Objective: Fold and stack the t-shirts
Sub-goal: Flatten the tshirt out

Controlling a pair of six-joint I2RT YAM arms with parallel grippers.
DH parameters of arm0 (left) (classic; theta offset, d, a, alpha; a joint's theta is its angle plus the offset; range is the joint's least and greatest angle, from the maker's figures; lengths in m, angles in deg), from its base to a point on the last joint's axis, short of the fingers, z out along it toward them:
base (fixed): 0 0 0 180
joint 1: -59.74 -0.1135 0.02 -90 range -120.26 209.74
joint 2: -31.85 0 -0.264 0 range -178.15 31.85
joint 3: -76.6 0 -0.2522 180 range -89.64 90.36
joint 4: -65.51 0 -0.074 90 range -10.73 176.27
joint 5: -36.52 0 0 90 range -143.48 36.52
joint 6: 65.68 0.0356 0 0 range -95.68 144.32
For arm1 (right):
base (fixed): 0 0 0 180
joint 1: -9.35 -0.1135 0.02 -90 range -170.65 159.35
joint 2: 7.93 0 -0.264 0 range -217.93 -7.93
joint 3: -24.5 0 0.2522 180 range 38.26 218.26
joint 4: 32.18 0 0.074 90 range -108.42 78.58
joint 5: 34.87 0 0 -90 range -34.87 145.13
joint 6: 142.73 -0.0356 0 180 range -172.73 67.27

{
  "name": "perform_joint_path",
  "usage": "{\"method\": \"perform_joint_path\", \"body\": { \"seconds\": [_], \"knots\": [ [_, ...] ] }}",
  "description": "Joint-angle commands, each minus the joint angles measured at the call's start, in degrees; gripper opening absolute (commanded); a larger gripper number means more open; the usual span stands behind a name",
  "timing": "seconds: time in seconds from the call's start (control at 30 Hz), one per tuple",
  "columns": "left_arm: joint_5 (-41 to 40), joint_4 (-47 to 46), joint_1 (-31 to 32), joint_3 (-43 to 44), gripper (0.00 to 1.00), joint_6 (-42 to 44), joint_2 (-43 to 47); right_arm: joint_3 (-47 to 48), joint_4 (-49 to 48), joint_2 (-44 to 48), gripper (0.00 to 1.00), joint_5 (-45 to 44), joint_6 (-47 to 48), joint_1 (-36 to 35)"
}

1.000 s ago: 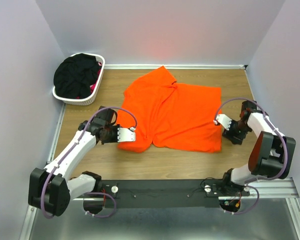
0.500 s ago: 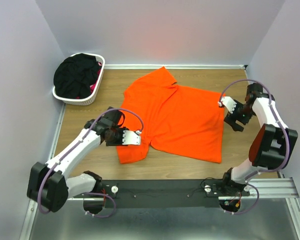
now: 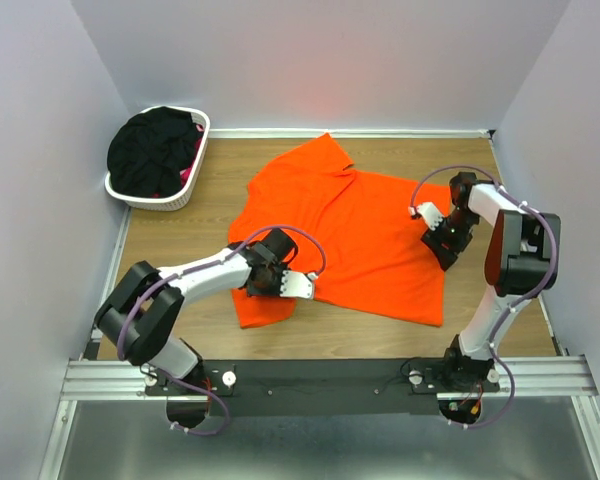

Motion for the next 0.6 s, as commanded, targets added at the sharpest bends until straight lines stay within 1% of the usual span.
{"method": "perform_joint_path", "body": {
  "seconds": [0.0,0.07,0.13,0.23,0.33,0.4,0.47,0.57],
  "knots": [
    [-4.94,-0.19,3.95,-3.3,0.37,-1.48,-1.91,0.52,-3.66,-5.05,0.62,-6.44,-2.55,-0.09],
    [-4.68,0.69,4.83,-3.22,0.37,-1.75,-2.27,0.7,-4.71,-6.12,0.61,-8.72,-2.46,-0.09],
    [-2.58,3.32,7.11,-2.25,0.37,-1.75,-2.18,1.05,-5.42,-7.87,0.61,-10.66,-2.11,-0.09],
    [2.86,6.48,10.36,0.55,0.37,-3.06,-1.31,2.89,-6.57,-9.89,0.59,-13.92,-1.67,0.79],
    [7.09,9.39,16.15,3.72,0.37,-5.26,-0.43,6.93,-6.83,-13.32,0.57,-16.03,-1.23,3.59],
    [9.46,11.24,17.84,5.65,0.37,-6.14,0.19,9.74,-6.74,-13.77,0.56,-17.08,-0.27,5.88],
    [10.96,12.47,18.2,7.15,0.38,-7.28,0.8,10.98,-6.65,-13.42,0.56,-17.35,0.35,6.85],
    [12.11,14.41,16.1,11.36,0.38,-7.29,2.3,12.74,-6.13,-10.52,0.57,-15.25,0.44,7.29]
  ]
}}
